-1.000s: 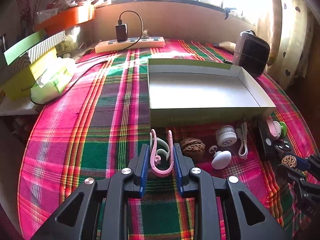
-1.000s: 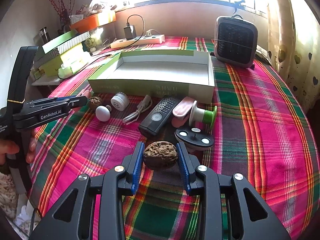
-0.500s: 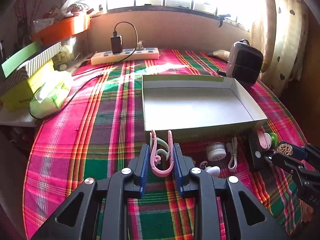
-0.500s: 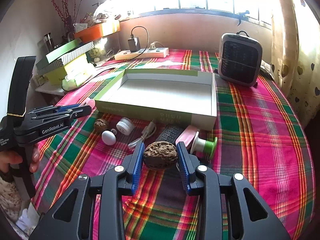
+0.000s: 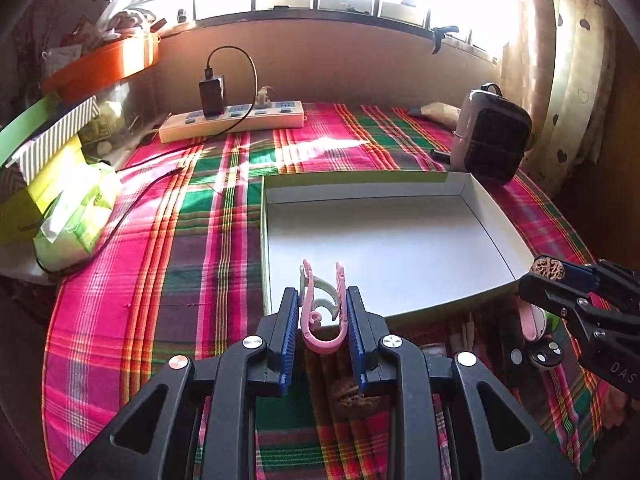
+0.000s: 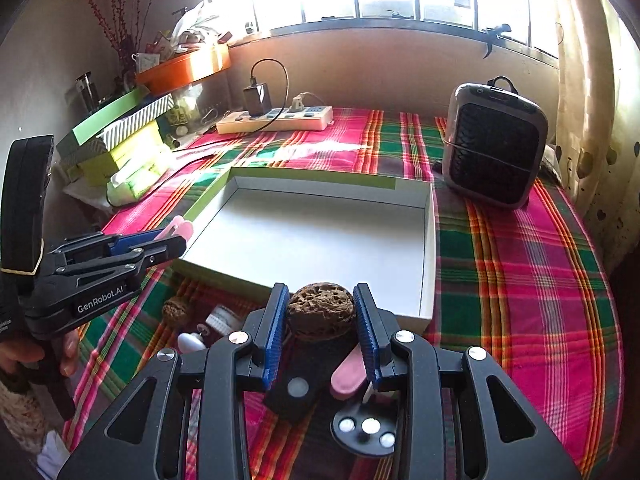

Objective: Organize objects
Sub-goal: 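Carry walnut and pink clip into white box and open both grippers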

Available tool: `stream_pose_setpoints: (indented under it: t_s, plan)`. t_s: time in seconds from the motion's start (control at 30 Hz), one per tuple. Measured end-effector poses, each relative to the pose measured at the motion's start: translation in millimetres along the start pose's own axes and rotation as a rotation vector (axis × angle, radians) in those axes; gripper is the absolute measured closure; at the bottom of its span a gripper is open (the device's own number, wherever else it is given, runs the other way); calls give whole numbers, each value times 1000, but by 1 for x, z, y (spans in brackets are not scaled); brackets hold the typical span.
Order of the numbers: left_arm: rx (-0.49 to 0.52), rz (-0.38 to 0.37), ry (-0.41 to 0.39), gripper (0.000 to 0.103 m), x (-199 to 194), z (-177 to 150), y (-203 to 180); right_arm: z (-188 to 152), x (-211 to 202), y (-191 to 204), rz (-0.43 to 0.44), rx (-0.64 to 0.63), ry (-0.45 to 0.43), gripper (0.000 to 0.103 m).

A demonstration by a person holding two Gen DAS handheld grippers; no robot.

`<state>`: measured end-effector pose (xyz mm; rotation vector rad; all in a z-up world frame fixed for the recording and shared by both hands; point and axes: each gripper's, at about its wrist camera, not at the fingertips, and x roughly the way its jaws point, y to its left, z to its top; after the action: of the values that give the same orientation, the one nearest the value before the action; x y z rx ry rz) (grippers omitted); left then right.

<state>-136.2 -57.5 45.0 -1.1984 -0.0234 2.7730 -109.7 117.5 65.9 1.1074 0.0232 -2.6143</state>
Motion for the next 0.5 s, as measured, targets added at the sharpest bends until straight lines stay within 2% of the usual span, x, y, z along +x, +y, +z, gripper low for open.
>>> stream_pose_setpoints:
  t_s: [0.5]
  plan:
    - [8, 3, 41, 81, 44, 36, 7, 46, 60, -41, -70, 11, 83, 69]
